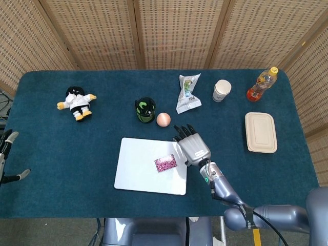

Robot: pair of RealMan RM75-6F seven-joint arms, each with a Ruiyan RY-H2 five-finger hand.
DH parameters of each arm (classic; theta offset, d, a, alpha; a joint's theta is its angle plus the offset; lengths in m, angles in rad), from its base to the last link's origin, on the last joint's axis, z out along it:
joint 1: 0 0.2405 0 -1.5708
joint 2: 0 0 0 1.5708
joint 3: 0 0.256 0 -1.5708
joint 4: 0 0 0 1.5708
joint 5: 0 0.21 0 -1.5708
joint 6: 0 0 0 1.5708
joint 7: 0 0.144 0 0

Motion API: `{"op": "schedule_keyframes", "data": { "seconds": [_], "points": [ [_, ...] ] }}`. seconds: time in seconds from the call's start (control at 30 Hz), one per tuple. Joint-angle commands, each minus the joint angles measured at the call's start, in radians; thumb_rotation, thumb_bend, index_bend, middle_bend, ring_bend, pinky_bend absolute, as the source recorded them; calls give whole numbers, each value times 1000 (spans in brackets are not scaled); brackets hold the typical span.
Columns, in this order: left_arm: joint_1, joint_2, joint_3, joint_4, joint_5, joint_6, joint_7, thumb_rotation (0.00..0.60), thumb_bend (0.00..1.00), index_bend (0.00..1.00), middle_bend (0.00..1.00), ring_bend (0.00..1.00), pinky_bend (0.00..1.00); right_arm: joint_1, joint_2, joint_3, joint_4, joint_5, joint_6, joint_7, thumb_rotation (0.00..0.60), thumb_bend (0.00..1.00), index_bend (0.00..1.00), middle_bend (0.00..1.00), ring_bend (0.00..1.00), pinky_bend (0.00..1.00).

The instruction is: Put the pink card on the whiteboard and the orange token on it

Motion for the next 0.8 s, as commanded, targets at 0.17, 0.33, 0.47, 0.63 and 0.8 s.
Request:
{"op": "schedule_keyframes", "data": {
  "seconds": [0.17, 0.33, 0.47, 0.63, 0.8],
  "points": [
    [-6, -3, 2, -3, -3, -10, 15, 600, 0, 0, 0, 0, 0, -84, 2, -78, 201, -105, -82, 191, 600, 321, 376, 0, 0, 0],
    [-8, -5, 5, -9, 0, -14, 27, 600, 0, 0, 0, 0, 0, -109, -19, -93, 279, -146, -98, 246, 600, 335, 387, 0, 0, 0],
    [-7, -6, 5, -10, -2, -12, 30, 600, 0, 0, 0, 0, 0, -127, -33, -102, 323, -167, -112, 280, 600, 337, 387, 0, 0, 0],
    [-8, -6, 6, -10, -1, -12, 30, 600, 0, 0, 0, 0, 0, -140, -45, -102, 346, -194, -121, 301, 600, 336, 387, 0, 0, 0],
    [-8, -5, 6, -10, -1, -12, 27, 600, 0, 0, 0, 0, 0, -146, -59, -95, 364, -202, -127, 303, 600, 335, 387, 0, 0, 0]
  ]
}}
